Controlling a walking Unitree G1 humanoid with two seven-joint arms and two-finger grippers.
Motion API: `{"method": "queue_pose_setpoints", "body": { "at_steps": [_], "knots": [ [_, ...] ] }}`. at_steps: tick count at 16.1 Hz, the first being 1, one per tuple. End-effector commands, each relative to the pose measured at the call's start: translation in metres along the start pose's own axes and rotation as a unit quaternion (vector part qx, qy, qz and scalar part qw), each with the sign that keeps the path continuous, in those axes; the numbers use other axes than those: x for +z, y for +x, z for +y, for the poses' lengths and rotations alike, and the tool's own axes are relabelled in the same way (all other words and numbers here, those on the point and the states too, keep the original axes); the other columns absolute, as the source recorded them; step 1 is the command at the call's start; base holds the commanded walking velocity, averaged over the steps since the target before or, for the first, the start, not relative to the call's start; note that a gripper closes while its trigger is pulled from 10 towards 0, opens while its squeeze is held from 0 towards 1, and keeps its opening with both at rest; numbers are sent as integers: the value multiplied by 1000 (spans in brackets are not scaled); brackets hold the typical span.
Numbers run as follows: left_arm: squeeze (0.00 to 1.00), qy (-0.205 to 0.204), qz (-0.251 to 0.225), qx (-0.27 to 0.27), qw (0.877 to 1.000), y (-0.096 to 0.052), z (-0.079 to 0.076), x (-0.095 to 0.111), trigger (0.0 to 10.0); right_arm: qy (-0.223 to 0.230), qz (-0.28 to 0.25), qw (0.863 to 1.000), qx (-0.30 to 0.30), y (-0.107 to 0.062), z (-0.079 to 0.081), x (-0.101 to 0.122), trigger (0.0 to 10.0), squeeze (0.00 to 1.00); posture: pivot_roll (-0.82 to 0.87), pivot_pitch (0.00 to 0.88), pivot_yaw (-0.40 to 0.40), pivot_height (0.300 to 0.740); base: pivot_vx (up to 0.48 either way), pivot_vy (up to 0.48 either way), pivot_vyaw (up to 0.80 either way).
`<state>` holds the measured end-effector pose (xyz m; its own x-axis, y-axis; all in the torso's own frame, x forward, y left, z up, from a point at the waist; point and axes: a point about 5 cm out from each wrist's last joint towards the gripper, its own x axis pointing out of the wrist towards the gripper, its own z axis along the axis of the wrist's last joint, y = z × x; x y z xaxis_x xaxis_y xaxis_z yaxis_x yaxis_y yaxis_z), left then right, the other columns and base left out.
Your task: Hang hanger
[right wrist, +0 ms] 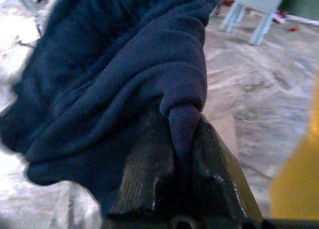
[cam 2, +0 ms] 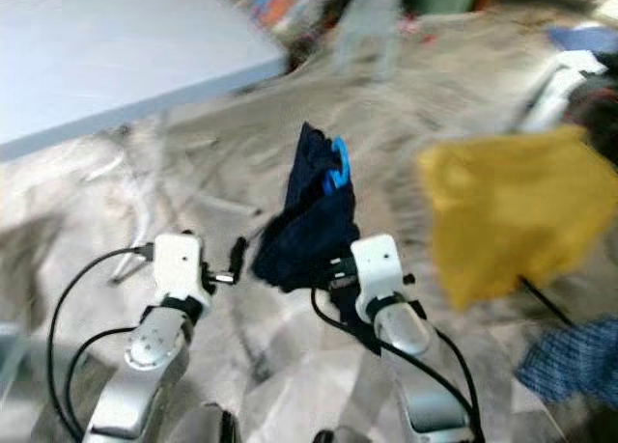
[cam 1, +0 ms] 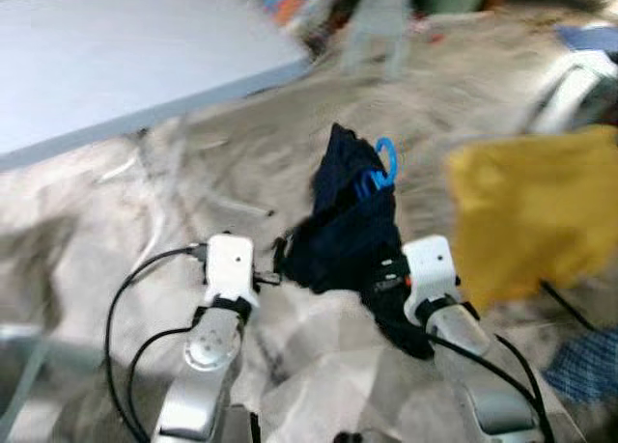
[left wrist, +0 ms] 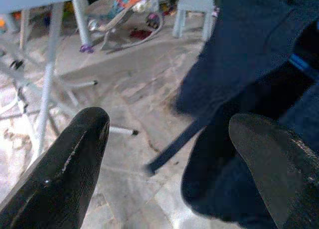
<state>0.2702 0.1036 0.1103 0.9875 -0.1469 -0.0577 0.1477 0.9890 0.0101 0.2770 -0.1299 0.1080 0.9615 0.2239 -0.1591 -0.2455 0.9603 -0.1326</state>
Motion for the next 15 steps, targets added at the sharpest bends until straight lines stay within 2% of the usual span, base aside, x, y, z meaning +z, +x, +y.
{"method": "queue_pose_setpoints", "body": {
  "at_steps": [1,5,13,14,15],
  "knots": [
    [0,3,9,-1,1000,-2,1,-2,10000,8,-20,1000,5,0,3,9,10000,0,3,185,-68,740,0,480,800],
    [0,10,8,0,1000,-3,1,-2,10000,12,-21,1000,6,1,4,10,10000,0,7,189,-67,740,0,480,723],
    [0,39,3,-14,999,-10,2,-1,10000,48,-19,999,7,2,5,7,10000,0,30,205,-71,740,0,0,0],
    [0,46,4,-11,999,-10,4,-1,10000,46,-17,999,20,2,6,6,10000,0,41,200,-75,740,0,0,0],
    [0,52,3,-4,999,-9,8,-1,10000,37,-13,997,62,2,8,6,10000,0,46,198,-78,740,0,0,0]
  ]
}}
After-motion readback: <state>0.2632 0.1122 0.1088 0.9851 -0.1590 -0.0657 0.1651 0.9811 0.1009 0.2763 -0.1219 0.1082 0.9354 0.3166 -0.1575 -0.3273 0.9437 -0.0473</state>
